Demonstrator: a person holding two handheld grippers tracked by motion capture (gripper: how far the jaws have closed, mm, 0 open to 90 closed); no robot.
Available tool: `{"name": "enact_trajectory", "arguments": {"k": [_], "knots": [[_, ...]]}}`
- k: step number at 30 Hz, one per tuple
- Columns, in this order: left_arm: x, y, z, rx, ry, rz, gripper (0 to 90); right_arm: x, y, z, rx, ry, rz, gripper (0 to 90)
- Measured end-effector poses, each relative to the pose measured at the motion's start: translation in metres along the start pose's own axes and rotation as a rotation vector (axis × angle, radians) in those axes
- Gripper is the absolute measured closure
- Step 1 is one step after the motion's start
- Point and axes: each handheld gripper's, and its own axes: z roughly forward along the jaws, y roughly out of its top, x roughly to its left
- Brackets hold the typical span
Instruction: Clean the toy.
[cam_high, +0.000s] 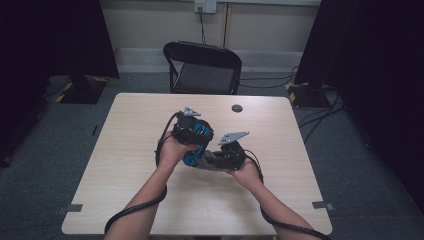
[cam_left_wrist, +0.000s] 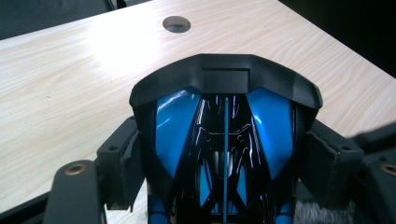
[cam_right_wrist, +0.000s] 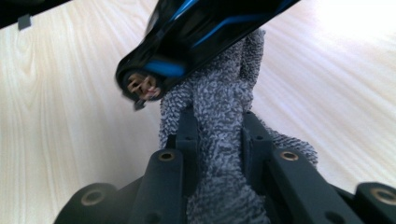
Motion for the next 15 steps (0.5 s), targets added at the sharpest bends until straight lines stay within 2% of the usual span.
{"name": "enact_trajectory", "arguments": {"k": [5,9,11,15], "knots": [[0.000,0.004,-0.002,-0.012,0.004,0.001,25.6,0.005,-0.003,0.006,0.028,0.014,-0.023,73.9],[0.000,0.007,-0.008,-0.028,0.003,0.007,25.6,0.004,-0.006,0.007,0.061,0.003,-0.043,73.9],[0.001,0.008,-0.010,-0.030,0.005,0.007,25.6,0.002,-0.007,0.005,0.076,-0.015,-0.057,73.9],[0.000,0.004,-0.016,-0.033,-0.002,0.019,25.6,-0.013,-0.010,-0.007,0.079,-0.075,-0.030,74.0]]}}
